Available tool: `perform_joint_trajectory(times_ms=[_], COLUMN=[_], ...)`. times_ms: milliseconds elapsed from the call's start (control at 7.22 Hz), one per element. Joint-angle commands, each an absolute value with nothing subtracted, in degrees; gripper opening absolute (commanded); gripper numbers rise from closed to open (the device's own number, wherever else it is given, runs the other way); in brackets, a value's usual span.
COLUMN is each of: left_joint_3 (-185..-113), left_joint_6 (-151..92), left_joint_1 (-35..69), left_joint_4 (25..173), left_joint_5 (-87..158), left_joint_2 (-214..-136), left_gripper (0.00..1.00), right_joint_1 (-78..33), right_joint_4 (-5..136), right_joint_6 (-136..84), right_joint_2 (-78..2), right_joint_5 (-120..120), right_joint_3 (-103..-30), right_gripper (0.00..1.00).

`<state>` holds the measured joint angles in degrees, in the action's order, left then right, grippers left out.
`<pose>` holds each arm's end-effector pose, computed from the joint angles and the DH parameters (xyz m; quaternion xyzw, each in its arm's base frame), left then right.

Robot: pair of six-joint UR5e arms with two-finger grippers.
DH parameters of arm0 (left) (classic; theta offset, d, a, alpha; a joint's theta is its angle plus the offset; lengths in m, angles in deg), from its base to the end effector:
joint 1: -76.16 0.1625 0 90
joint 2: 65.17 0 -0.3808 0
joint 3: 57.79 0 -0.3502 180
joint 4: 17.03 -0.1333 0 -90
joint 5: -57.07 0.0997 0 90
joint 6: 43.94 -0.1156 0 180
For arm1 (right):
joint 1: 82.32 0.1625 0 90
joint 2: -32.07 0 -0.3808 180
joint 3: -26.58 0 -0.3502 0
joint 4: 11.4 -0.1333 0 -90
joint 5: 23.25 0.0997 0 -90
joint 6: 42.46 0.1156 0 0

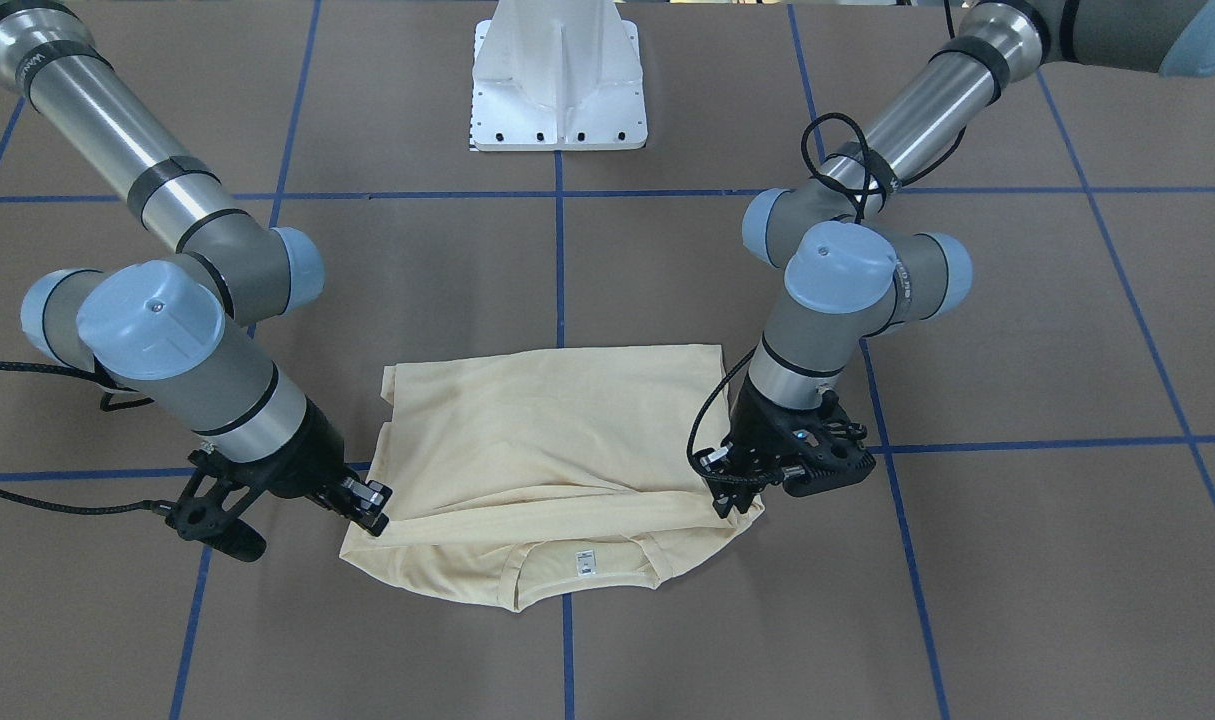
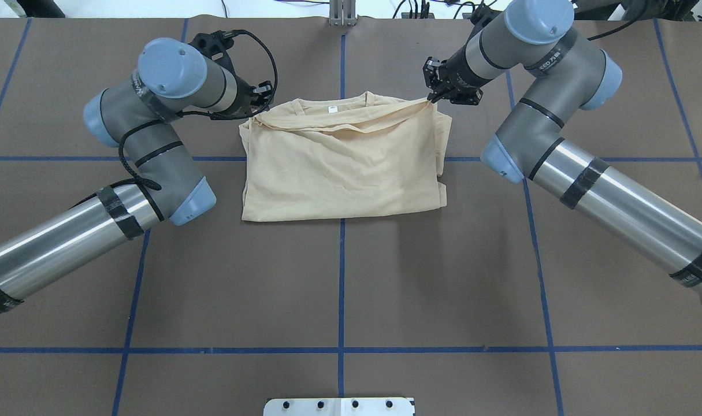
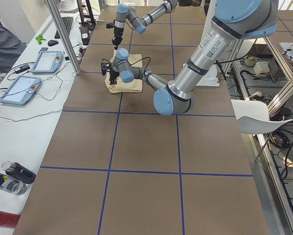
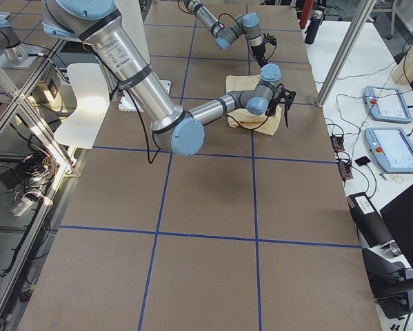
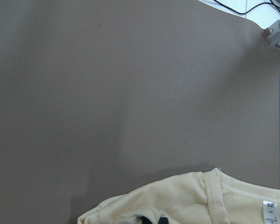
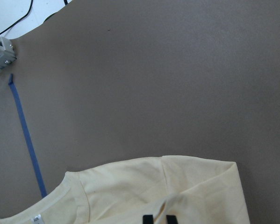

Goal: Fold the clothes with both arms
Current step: 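Lay the hem at the collar edge and open both grippers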

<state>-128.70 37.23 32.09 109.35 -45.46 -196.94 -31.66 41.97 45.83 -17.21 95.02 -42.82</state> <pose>0.4455 -0.5819 0.2840 0.1332 0.4809 -0.2105 0.8406 -0.3938 -0.6044 0.3031 0.0105 -0.5084 0.2479 0.8246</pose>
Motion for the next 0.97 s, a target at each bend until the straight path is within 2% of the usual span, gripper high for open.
perform_joint_trajectory(times_ms=[0,139,416,831], left_joint_3=[-128.90,-129.42,-135.11,-145.22], left_joint_6=[37.01,37.01,37.01,37.01], left_joint_1=[31.95,31.25,30.37,30.37], left_joint_4=[109.44,109.36,108.57,108.48], left_joint_5=[-45.24,-45.33,-45.76,-45.77], left_joint_2=[-197.01,-197.01,-194.91,-186.75], left_gripper=[0.99,0.99,0.99,0.99], right_joint_1=[-31.78,-31.70,-33.17,-39.15], right_joint_4=[41.95,41.95,41.95,42.48], right_joint_6=[46.05,46.05,46.05,47.36], right_joint_2=[-16.89,-16.80,-18.63,-31.86], right_joint_5=[94.35,94.52,94.79,94.52], right_joint_3=[-41.89,-41.89,-44.77,-60.82], right_gripper=[0.99,0.99,0.99,0.99])
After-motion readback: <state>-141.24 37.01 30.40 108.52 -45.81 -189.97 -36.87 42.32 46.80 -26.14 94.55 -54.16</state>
